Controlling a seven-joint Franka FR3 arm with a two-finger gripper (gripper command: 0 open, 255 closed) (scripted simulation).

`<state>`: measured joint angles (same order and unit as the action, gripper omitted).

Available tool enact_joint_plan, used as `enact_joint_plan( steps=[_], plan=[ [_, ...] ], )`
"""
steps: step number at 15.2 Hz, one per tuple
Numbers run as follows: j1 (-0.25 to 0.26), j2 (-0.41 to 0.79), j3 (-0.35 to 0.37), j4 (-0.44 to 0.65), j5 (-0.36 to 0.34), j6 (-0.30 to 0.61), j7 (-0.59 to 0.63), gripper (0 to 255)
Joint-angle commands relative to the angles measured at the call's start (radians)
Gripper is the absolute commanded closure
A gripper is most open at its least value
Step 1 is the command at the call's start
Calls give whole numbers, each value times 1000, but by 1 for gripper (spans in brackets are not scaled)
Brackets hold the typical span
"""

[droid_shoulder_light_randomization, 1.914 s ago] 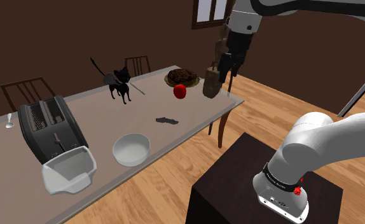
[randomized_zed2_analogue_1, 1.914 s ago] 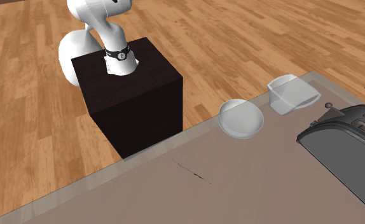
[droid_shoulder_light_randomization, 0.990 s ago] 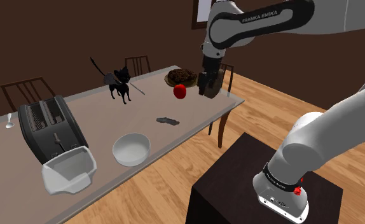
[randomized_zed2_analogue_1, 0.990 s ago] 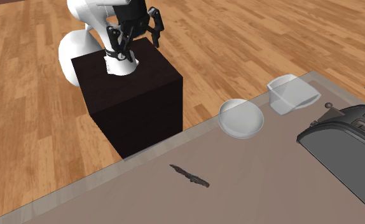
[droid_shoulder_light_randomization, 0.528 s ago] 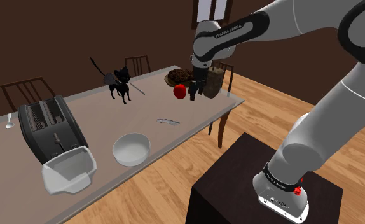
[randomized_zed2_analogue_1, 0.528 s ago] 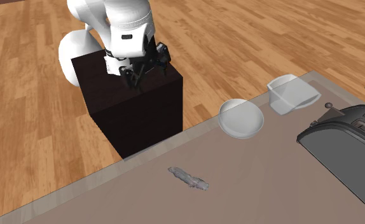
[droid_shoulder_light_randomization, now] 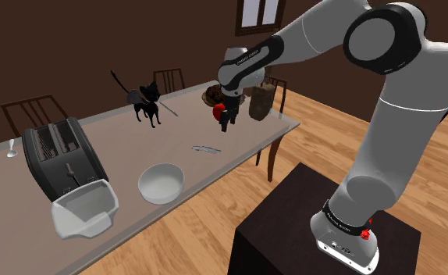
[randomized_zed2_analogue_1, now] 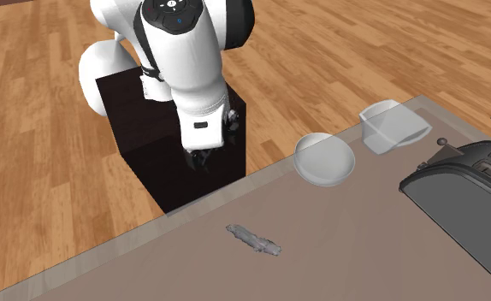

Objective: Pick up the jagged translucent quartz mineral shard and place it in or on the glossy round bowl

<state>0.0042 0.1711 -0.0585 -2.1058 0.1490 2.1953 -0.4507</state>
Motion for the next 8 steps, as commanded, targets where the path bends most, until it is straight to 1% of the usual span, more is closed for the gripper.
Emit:
enact_joint_plan(
  steps=[1, 8],
  plan=[
    [-4, 83, 3, 63, 10, 11, -29, 0],
    [-21, 367, 26, 310, 29, 24, -103, 0]
  ],
)
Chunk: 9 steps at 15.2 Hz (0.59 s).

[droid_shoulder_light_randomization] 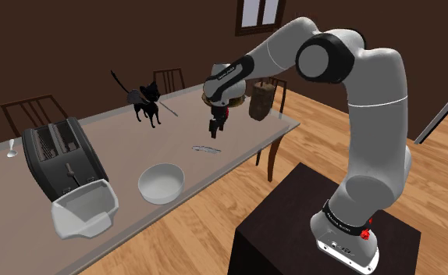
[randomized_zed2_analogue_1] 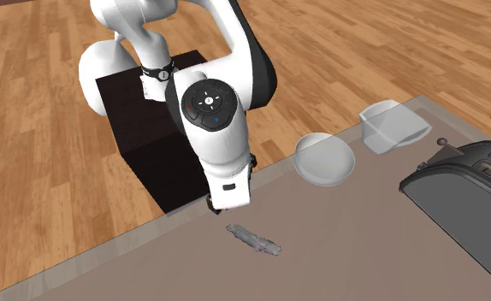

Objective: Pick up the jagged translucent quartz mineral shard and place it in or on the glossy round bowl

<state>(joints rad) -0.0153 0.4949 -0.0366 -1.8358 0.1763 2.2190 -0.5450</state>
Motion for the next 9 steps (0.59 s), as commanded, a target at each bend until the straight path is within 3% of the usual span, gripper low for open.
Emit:
enact_joint_plan(
  steps=[1, 9],
  plan=[
    [-4, 85, 8, 81, 2, -3, -17, 0],
    [-12, 410, 31, 452, -8, -72, -60, 0]
  ],
)
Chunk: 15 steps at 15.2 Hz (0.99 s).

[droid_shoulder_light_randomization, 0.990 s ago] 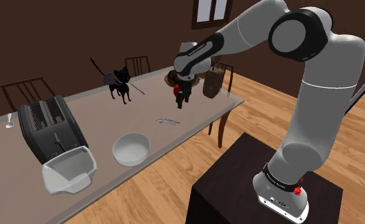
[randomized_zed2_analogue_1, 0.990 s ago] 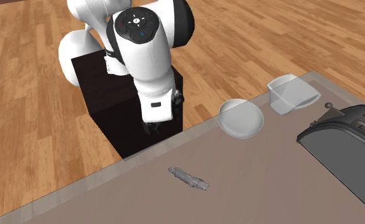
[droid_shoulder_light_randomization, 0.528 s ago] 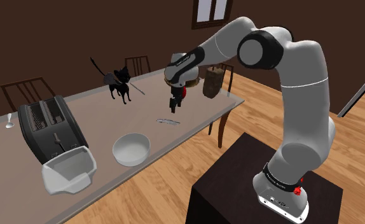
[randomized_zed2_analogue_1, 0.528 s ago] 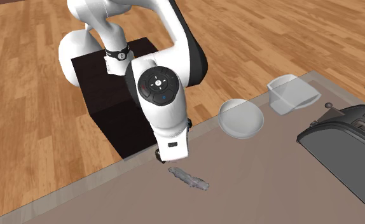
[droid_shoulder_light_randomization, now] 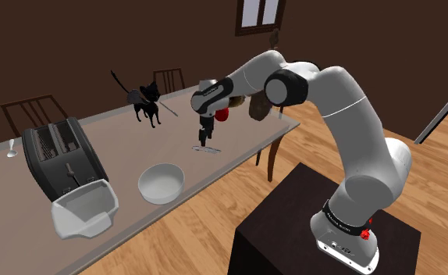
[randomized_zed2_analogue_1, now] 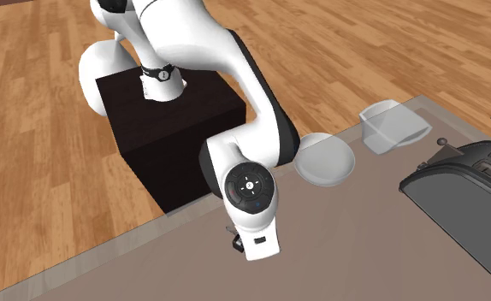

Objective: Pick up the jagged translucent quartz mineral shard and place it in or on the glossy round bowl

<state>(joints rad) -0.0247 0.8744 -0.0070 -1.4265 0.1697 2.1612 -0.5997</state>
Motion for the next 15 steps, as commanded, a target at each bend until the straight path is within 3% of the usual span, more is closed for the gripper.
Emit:
enact_joint_plan(
  steps=[1, 7, 15],
  plan=[
    [-2, 38, 2, 41, -1, -6, -6, 0],
    [3, 90, 6, 40, 3, 49, -8, 0],
    [3, 90, 6, 40, 3, 49, -8, 0]
  ],
)
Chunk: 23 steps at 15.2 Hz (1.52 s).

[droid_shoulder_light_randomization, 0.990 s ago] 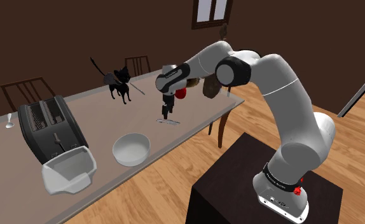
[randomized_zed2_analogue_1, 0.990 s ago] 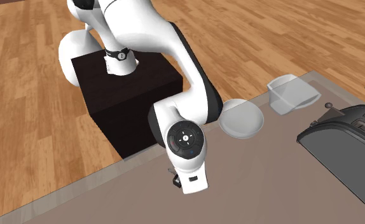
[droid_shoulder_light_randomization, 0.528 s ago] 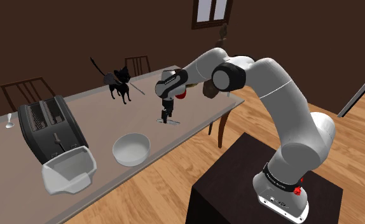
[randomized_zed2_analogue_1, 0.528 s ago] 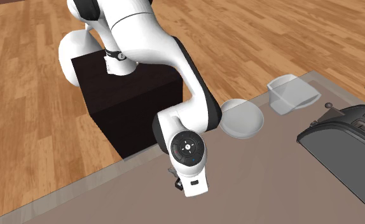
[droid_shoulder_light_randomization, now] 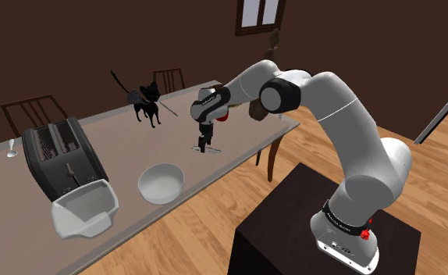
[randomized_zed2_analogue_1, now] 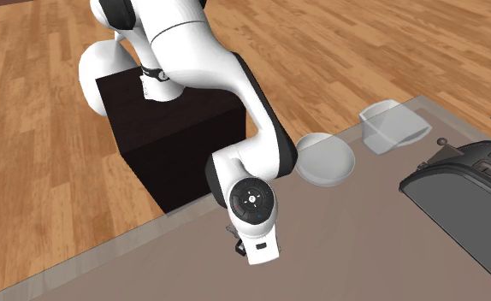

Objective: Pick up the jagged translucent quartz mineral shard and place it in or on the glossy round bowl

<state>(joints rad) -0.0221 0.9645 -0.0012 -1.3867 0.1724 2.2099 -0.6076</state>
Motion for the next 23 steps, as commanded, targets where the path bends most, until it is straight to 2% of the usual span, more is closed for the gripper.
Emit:
enact_joint_plan(
  steps=[1, 10, 11, 13, 14, 15, 23],
  plan=[
    [0, 0, 0, 0, 0, 0, 0, 255],
    [0, 0, 0, 0, 0, 0, 0, 255],
    [0, 0, 0, 0, 0, 0, 0, 0],
    [91, 73, -85, 166, -56, -93, 198, 0],
    [126, 130, -124, 282, -82, -163, 291, 0],
    [139, 161, -141, 343, -91, -199, 329, 0],
    [135, 218, -137, 342, -88, -141, 328, 0]
  ],
)
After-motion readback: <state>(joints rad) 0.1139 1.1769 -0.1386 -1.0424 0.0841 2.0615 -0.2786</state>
